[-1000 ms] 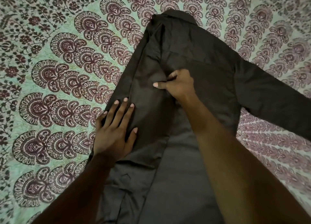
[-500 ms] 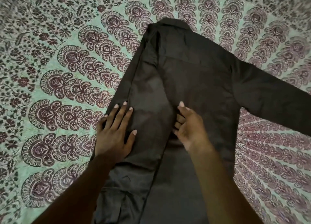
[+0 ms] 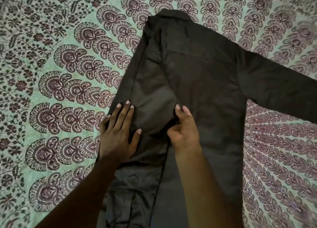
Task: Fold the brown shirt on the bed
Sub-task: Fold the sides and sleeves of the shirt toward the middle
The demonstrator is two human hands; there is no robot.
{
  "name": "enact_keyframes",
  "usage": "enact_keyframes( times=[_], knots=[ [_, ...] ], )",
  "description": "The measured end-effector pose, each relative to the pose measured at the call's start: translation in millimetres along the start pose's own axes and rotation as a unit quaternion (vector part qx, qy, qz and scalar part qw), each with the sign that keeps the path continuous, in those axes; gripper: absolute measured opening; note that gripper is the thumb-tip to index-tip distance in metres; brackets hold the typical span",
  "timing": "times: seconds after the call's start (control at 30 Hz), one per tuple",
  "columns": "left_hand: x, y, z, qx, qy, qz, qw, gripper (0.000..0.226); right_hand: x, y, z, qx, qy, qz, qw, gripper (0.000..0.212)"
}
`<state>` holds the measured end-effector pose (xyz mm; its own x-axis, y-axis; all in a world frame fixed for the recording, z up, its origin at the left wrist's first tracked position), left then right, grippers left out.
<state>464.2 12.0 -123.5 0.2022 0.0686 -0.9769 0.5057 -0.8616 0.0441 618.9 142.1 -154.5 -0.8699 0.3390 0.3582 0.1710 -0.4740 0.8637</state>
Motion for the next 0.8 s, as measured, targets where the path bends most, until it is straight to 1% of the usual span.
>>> enact_keyframes(
  times=[0.1,0.17,0.23,0.27,0.3,0.37,0.4,0.43,0.5,0.53,0.6,0.67,0.73,0.8],
  knots=[
    [-5.9,1.0,0.3,0.004,0.08,-0.013,0.997,0.075,-5.4,-0.6,5.6,-0.024,0.028,-0.03,0.999,0.028],
    [-14.3,-7.4,4.3,-0.032,0.166,-0.024,0.985,0.07,-1.8,1.6,16.0,-0.072,0.069,-0.041,0.994,0.027],
    [-27.7,-29.2,6.9,-0.075,0.229,-0.043,0.97,0.06,3.2,4.8,29.5,-0.138,0.152,-0.052,0.977,0.023],
    [-35.7,-45.1,5.4,-0.081,0.249,-0.052,0.964,0.055,4.5,5.9,37.2,-0.175,0.218,-0.067,0.958,0.021],
    [-43.2,-65.6,3.0,-0.076,0.269,-0.056,0.958,0.051,7.9,8.2,44.9,-0.21,0.302,-0.085,0.926,0.021],
    [-48.3,-116.2,-3.1,-0.053,0.297,-0.036,0.953,0.046,17.9,15.4,56.4,-0.26,0.479,-0.108,0.831,0.025],
    [-47.4,-145.3,-6.9,-0.04,0.305,-0.015,0.951,0.045,24.0,18.9,60.1,-0.282,0.543,-0.113,0.783,0.027],
    [-44.6,-173.5,-11.1,-0.028,0.309,0.005,0.951,0.044,28.8,21.6,62.9,-0.304,0.586,-0.114,0.743,0.026],
    [-40.4,-222.3,-20.0,-0.019,0.307,0.045,0.95,0.039,34.8,19.5,64.1,-0.341,0.639,-0.111,0.681,0.025],
    [-37.3,-240.0,-24.5,-0.019,0.302,0.068,0.951,0.036,35.0,15.7,62.3,-0.35,0.657,-0.107,0.659,0.025],
    [-33.3,-266.8,-31.9,-0.017,0.299,0.088,0.95,0.032,31.5,7.2,58.1,-0.36,0.678,-0.11,0.632,0.027],
    [-36.3,-284.0,-32.0,-0.032,0.311,0.063,0.948,0.033,28.1,6.4,54.3,-0.385,0.685,-0.12,0.607,0.027],
    [-36.5,-294.6,-26.8,-0.056,0.347,0.041,0.935,0.038,26.7,9.5,51.3,-0.418,0.684,-0.13,0.583,0.028],
    [-30.4,-300.6,-20.9,-0.083,0.368,0.033,0.925,0.04,24.8,9.9,49.9,-0.431,0.678,-0.144,0.577,0.029]
  ],
)
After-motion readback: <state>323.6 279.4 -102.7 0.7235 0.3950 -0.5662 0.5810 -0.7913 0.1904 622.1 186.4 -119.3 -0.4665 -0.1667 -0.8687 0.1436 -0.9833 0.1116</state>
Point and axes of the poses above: each hand's wrist, its own y-axis away from the middle knuckle, its own x-axis out of the palm, z = x × y, the point moved 8 cm from there along -y, towards the middle knuckle, and after that the axes turned 4 degrees about z, right-handed, at the moved point
